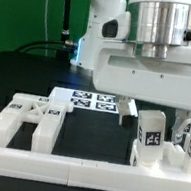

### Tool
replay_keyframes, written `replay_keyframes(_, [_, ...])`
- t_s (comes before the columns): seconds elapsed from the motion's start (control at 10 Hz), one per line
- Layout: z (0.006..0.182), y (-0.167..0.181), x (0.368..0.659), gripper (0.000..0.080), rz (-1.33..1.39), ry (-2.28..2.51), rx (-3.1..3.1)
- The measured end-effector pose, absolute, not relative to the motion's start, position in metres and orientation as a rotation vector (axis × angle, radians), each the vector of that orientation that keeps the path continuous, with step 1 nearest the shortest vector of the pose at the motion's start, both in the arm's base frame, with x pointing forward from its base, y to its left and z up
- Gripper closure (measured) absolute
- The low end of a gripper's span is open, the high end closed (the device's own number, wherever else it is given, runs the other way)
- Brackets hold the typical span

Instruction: Assemble chair

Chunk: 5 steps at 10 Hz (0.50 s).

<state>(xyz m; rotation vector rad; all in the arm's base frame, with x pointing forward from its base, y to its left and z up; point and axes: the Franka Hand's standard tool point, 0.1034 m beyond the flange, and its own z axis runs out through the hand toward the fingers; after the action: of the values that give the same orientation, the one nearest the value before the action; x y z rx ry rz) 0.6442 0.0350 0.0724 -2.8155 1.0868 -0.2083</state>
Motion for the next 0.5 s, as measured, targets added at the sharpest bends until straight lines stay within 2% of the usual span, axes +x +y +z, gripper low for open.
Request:
replay_keyframes(0.4, [0.072,0.052,0.644,0.0151,-0.253,0.315,-3.058])
replay_keyframes(0.5, [0.072,0.05,0.645,0.0151,-0.254,0.307,-3.06])
